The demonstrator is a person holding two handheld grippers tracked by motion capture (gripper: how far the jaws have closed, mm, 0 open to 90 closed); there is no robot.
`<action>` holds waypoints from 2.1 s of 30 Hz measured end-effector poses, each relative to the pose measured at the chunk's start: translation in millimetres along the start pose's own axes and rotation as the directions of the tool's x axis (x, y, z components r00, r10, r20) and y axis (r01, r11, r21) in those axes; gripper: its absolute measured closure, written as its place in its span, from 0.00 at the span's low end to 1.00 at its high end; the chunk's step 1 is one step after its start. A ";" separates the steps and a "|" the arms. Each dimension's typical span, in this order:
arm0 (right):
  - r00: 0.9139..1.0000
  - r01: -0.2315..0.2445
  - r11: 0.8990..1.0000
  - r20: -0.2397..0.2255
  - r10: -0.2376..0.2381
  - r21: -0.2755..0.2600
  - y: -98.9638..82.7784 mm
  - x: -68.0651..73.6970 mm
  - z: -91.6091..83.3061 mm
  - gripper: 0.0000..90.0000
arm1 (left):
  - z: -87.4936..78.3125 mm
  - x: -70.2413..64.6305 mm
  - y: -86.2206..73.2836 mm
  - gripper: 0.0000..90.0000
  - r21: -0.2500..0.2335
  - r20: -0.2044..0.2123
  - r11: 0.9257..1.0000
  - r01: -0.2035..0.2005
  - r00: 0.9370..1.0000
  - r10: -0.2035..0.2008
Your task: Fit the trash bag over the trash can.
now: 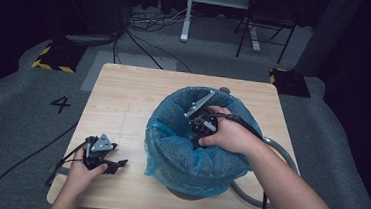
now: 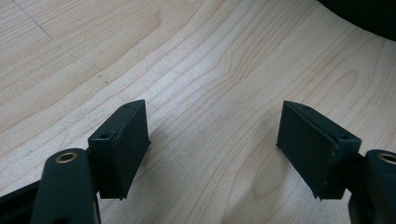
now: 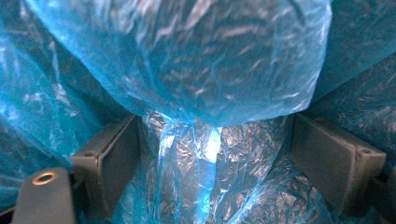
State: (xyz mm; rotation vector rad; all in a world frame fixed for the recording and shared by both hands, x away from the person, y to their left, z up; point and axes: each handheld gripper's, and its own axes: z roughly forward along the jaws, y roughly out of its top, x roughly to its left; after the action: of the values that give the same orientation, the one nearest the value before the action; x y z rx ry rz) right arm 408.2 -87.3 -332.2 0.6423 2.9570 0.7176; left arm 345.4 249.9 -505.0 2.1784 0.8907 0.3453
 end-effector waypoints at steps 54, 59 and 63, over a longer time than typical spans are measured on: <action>0.984 0.015 0.897 0.164 0.065 -0.442 -75.5 -22.6 -175.0 0.22 | 0.5 -1.6 0.2 0.28 0.003 -0.012 1.000 -0.010 1.000 0.010; 0.976 -0.006 0.894 0.191 0.103 -0.448 -96.5 -33.0 -182.5 0.23 | 0.5 -1.6 0.2 0.28 0.003 -0.012 1.000 -0.010 1.000 0.010; 0.969 -0.033 0.887 0.203 0.141 -0.462 -113.5 -42.6 -189.0 0.23 | 0.4 -1.5 0.2 0.28 0.003 -0.012 1.000 -0.011 1.000 0.011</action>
State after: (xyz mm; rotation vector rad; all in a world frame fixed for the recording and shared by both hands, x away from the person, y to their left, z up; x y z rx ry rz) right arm 379.7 -277.7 -216.7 0.7559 2.4284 1.2022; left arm 344.7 248.6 -505.1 2.1873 0.8867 0.3633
